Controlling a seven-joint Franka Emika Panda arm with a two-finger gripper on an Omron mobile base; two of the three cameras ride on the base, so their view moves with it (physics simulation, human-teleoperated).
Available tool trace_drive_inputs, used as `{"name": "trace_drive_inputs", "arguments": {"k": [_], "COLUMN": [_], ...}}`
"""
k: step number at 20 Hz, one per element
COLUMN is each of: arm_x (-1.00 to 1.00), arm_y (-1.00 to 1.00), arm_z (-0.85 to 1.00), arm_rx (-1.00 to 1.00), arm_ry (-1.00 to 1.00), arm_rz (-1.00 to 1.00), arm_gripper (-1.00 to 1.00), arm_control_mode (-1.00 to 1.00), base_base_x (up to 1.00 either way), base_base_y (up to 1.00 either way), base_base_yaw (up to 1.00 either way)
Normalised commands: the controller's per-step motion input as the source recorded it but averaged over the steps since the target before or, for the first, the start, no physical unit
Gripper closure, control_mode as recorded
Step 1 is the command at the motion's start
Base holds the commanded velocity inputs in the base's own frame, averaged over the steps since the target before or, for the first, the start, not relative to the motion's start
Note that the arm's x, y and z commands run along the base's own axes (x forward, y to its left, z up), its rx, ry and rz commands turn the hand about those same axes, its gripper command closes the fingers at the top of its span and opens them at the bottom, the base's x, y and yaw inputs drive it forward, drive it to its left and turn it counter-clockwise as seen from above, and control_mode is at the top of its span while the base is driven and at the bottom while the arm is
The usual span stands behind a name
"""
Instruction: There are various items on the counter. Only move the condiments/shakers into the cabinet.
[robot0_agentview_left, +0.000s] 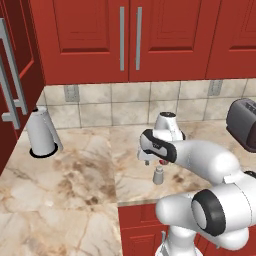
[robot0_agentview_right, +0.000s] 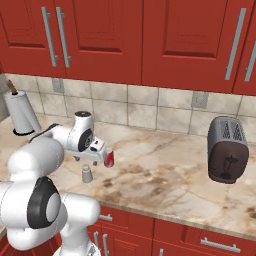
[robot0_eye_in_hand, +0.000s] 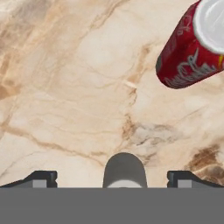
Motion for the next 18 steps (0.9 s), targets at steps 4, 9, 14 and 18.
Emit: {"name": "trace_drive_inputs", "arguments": {"k": [4,9,14,18], "arm_x": [-0.21,0.0,0.0,-0.06], "arm_y": [0.02,0.0,0.0,0.0], "arm_z": [-0.11,0.0,-0.04,-0.05], "arm_rx": [-0.01,0.0,0.0,0.0], "arm_ry": [0.0,0.0,0.0,0.0], "arm_rz": [0.04,0.0,0.0,0.01], "arm_gripper": [-1.0,-1.0,-1.0,-1.0], "arm_control_mode": [-1.0,-1.0,-1.0,-1.0], "base_base_x": [0.0,0.0,0.0,0.0], "base_base_y": [0.0,0.0,0.0,0.0], "base_base_yaw": [0.0,0.0,0.0,0.0]}}
